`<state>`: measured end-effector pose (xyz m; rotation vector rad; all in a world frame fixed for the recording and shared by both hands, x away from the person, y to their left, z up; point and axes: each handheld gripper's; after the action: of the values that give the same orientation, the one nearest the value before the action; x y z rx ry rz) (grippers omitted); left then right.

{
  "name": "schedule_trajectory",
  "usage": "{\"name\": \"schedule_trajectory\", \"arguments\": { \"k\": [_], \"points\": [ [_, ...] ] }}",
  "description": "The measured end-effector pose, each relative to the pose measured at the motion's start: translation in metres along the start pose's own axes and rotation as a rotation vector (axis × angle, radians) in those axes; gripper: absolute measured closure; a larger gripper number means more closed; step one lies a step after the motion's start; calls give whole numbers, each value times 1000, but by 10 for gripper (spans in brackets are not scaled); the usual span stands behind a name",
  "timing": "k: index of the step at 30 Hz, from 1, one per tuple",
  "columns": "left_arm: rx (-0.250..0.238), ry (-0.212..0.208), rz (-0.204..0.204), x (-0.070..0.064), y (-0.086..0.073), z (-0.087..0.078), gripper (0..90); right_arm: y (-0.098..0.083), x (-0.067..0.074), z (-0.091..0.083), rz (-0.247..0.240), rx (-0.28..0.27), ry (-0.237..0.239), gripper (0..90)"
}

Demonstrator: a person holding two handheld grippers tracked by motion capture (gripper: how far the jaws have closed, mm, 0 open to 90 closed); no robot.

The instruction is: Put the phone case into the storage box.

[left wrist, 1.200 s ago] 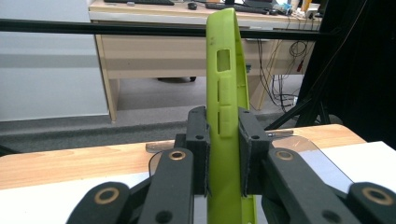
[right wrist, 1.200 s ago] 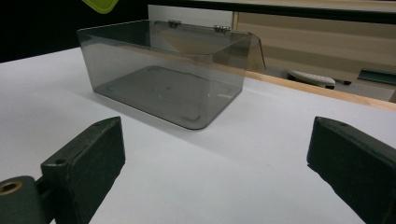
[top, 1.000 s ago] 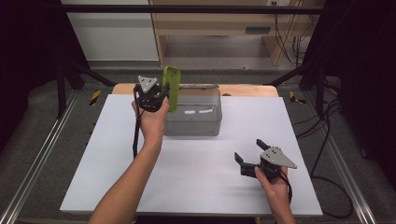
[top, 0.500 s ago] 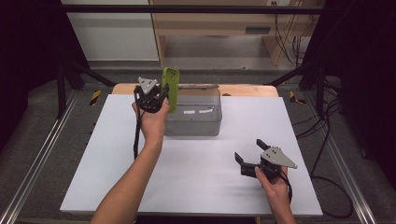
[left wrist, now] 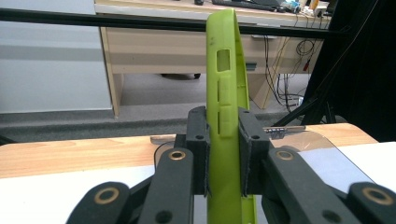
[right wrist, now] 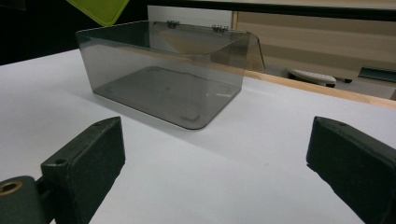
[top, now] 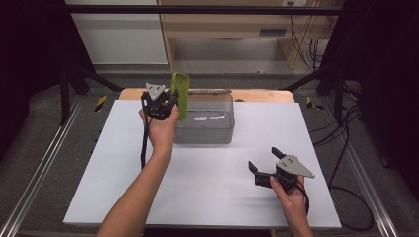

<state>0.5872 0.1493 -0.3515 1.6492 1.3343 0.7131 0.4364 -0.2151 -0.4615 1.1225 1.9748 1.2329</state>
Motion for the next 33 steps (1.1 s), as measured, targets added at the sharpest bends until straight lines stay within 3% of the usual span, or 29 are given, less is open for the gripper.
{"name": "schedule_trajectory", "arguments": {
  "k": [11,33],
  "points": [
    [-3,15,-7,3,-5,2,777,0,0,0,-1,1,2,48],
    [13,48,37,-1,-15,10,776,0,0,1,1,9,7,47]
  ]
}}
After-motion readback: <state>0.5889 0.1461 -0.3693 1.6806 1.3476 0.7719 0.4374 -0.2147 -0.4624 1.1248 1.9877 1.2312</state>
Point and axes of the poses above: each handheld gripper's, and its own axes: z roughly forward along the jaws, y roughly out of its top, x roughly to its left, and after that the axes turned 13 degrees about x, right-handed
